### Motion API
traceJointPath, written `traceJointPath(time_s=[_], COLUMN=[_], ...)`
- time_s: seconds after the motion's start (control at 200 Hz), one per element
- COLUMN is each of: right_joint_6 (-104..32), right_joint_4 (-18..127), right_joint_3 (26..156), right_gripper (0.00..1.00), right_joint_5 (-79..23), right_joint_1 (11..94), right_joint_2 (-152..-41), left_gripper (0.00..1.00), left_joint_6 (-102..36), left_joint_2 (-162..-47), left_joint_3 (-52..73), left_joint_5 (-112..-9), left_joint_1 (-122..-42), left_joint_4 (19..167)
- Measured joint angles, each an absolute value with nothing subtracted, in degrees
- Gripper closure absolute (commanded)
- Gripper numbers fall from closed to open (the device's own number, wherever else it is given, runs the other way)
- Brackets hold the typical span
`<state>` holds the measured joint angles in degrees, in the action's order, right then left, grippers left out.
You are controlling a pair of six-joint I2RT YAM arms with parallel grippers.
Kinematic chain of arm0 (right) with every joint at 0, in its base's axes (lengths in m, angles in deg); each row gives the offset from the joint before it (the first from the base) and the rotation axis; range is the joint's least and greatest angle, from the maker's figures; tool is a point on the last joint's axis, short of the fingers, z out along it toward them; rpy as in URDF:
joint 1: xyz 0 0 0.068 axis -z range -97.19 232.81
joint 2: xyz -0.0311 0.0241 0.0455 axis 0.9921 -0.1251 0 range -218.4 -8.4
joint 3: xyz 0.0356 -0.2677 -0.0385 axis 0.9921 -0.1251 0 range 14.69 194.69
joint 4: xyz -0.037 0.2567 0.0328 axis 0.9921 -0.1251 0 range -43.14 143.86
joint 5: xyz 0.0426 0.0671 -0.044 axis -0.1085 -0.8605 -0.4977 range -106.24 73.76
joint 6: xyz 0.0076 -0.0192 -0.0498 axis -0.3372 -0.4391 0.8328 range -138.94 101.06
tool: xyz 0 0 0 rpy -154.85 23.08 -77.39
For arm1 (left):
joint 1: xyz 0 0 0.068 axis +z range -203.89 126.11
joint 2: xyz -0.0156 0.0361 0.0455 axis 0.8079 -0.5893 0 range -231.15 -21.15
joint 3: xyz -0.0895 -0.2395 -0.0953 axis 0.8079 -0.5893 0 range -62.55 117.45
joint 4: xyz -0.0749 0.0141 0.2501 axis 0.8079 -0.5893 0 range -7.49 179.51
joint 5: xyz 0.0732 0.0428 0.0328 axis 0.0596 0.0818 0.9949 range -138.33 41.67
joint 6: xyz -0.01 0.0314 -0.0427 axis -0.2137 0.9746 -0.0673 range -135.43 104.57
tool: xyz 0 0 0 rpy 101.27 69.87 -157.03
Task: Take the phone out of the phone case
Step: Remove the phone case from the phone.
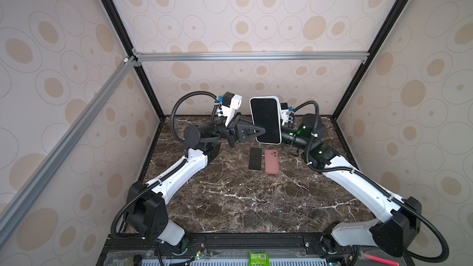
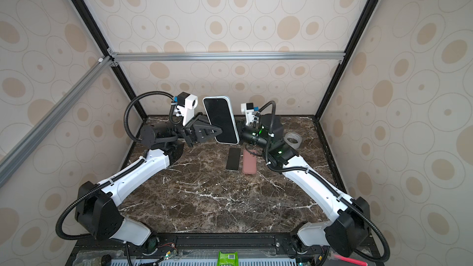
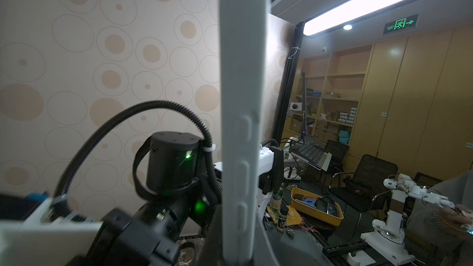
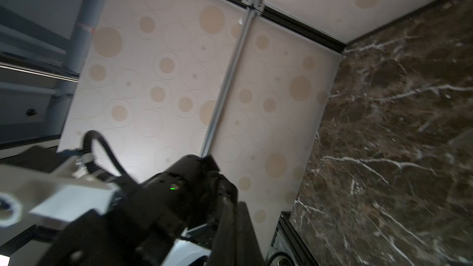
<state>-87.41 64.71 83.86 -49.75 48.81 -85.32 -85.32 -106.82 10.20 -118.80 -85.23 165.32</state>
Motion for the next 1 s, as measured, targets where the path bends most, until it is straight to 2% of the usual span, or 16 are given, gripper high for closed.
traceJointPath(time_s=[0.155, 0.265, 0.4, 0.44, 0.66, 1.0], right_joint_6=[-81.1, -74.9, -67.9, -65.4, -58.8, -51.7], right_joint_4=[54.5, 48.8, 48.6, 49.2, 54.5, 52.6], right_joint_3=[83.4, 83.4, 83.5, 83.6, 84.8, 90.1], right_gripper=[1.00, 0.78, 0.53, 0.49, 0.49, 0.59], right_joint_5=[-47.6, -44.5, -45.2, -46.3, -58.8, -75.5], right_joint_1=[50.8, 55.2, 60.4, 61.2, 62.6, 62.6], right_joint_2=[-83.0, -76.7, -69.0, -67.3, -64.7, -70.9], left_gripper=[1.00, 1.00, 1.00, 1.00, 1.00, 1.00], left_joint_6=[-82.7, -79.0, -76.4, -76.2, -76.9, -80.4], left_joint_2=[-106.1, -104.9, -103.4, -103.2, -103.2, -105.2], left_joint_3=[9.9, 9.1, 9.0, 9.0, 9.0, 9.2], left_joint_5=[-118.0, -116.0, -114.0, -113.5, -113.3, -115.2], left_joint_1=[-85.4, -85.0, -84.2, -84.0, -83.3, -83.3], left_joint_4=[162.7, 157.3, 152.1, 151.3, 150.1, 150.2])
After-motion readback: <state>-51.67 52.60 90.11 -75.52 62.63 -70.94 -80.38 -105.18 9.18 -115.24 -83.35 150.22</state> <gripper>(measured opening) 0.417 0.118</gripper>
